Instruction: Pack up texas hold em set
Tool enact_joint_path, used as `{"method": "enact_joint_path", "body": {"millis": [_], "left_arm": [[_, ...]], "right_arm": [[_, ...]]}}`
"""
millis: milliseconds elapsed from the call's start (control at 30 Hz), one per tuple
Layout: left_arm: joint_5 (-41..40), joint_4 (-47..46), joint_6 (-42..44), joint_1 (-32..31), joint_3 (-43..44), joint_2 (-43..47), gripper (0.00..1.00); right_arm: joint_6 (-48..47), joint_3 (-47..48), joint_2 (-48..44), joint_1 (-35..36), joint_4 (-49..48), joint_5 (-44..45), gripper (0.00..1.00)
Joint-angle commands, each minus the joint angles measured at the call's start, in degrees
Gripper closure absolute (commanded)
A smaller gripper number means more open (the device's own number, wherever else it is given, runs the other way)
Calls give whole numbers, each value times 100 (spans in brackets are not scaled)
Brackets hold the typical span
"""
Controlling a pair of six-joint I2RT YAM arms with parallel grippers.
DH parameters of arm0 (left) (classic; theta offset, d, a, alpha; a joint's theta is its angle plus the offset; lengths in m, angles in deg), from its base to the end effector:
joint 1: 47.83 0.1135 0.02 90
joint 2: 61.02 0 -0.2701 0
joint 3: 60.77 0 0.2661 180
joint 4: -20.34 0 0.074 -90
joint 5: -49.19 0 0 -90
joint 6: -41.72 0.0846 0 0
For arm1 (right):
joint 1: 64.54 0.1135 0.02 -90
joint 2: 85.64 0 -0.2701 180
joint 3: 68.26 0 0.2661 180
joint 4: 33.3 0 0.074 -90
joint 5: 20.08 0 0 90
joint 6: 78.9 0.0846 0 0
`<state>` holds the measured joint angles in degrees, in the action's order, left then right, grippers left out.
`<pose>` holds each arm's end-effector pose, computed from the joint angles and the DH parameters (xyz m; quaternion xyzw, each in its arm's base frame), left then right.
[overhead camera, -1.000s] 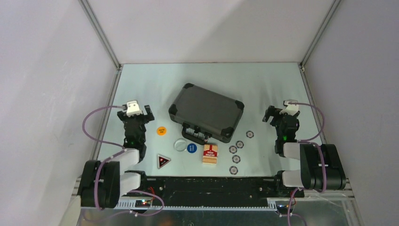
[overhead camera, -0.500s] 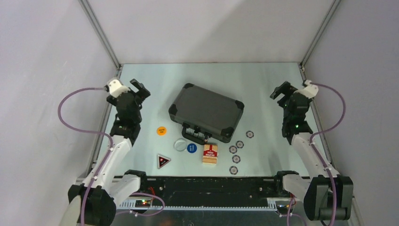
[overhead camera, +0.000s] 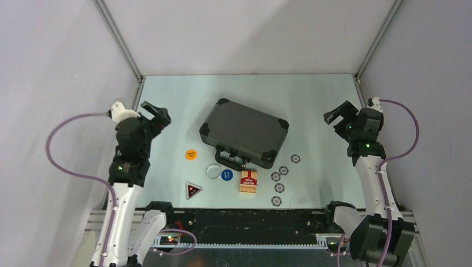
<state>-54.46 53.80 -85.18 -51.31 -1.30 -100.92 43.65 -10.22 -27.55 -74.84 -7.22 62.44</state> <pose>0.2160 0.0069 0.3384 -0.2950 0.7278 -0.1234 0.6067 0.2824 -0.0401 0.2730 0.2772 0.8009 0.1562 0.5072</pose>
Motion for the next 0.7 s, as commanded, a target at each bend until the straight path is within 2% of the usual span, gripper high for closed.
{"method": "enact_joint_path", "body": {"millis": [0,67,133,233,333,367,533,667], "left_arm": [[-691,1646,1087,65,1380,-208,2],[-517,1639,1094,264,1237,-47,2],[-171,1508,1191,504,1007,33,2],[191,1449,1181,515,886,-164,2],[370,1430,1074,517,902,-441,2],[393,1416,1046,516,896,-576,0],[736,1229,953,519,751,-856,6],[924,1127,1075,516,643,-855,6]], "right_arm": [[-178,116,-370,364,622,-419,6],[-365,75,-487,849,853,-36,7],[-563,-42,-627,1759,963,483,8],[-749,-261,-846,2672,957,805,9],[-875,-466,-920,3834,935,1497,9],[-861,-493,-895,4028,932,1606,9],[-588,-726,-616,5552,724,2467,10],[-465,-919,-186,6324,381,2991,7]]}}
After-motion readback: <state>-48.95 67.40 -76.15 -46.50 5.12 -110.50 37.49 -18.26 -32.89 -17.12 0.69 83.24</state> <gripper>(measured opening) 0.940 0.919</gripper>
